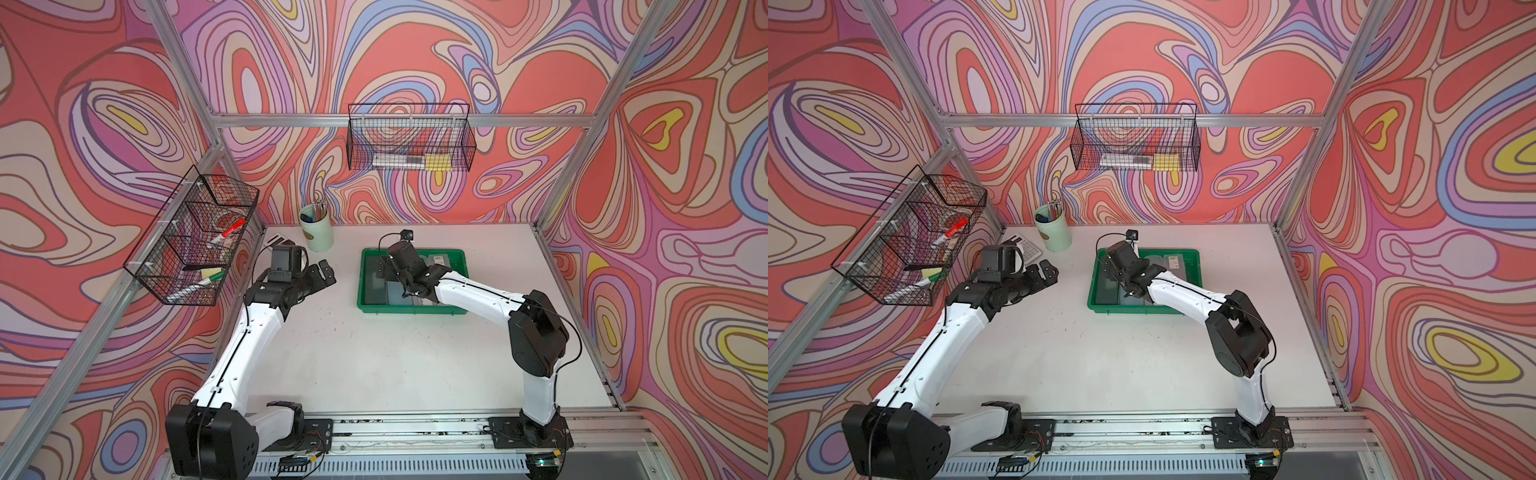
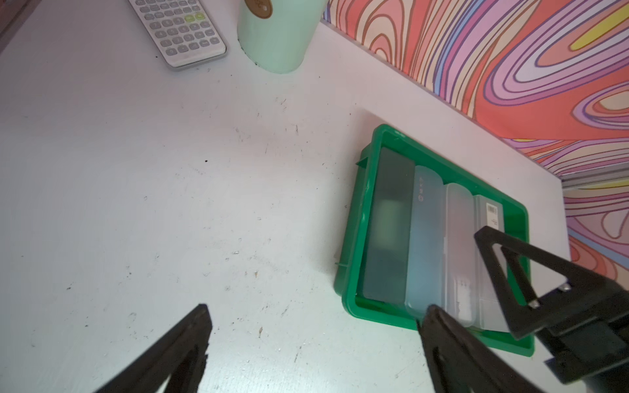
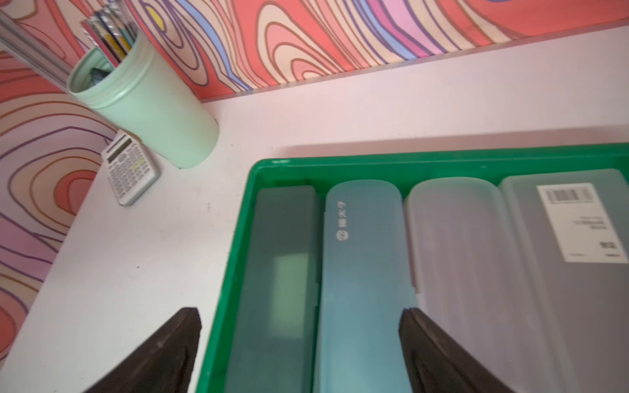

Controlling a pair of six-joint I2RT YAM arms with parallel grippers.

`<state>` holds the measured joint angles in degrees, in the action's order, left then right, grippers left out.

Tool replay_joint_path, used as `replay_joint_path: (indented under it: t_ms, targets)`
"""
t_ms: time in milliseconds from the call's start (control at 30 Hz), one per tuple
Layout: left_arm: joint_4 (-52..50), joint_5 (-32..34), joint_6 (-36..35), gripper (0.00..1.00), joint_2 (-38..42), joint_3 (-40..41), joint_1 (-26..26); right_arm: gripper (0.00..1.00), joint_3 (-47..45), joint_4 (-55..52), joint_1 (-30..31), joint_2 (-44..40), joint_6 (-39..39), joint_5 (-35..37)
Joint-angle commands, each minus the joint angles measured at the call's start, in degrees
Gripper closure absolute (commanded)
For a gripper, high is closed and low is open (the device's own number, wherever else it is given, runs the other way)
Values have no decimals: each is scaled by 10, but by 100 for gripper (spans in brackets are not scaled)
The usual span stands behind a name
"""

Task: Put the pencil case into the storage box
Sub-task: Place the pencil case at the storage box, then reset both arms

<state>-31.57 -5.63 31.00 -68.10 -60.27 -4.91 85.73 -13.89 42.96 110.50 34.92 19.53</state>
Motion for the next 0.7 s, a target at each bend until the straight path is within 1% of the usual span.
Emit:
replay_joint_path:
  t_ms: [0, 100, 133, 200, 267, 333, 400, 467, 533, 600, 667]
  targets:
    - [44, 36, -51, 1, 30, 22, -2, 4, -51, 31, -14, -48, -10, 23]
    - [74, 33, -85, 1, 34, 47, -2, 4, -89, 32, -38, -86, -13, 15]
    - [84, 43, -89, 1, 33, 55, -2, 4, -99, 27, -42, -103, -18, 28]
    - [121, 65, -101, 1, 36, 81, -2, 2, -135, 23, -46, -144, -37, 80]
    - [193, 53, -124, 1, 52, 128, -2, 2, -188, 48, -53, -191, -66, 120]
    - [264, 45, -142, 1, 67, 172, -2, 2, -240, 72, -68, -239, -93, 143]
    - [309, 65, -156, 1, 69, 201, -2, 2, -286, 89, -90, -283, -135, 168]
    - [343, 89, -165, 1, 60, 219, -2, 2, -319, 103, -106, -309, -185, 209]
    - [399, 89, -183, 1, 43, 244, -2, 2, -346, 118, -121, -325, -234, 252]
    - [451, 106, -193, 1, 26, 264, -2, 2, -376, 145, -145, -330, -275, 263]
    - [499, 147, -200, 1, 9, 284, -2, 2, -413, 195, -175, -332, -306, 261]
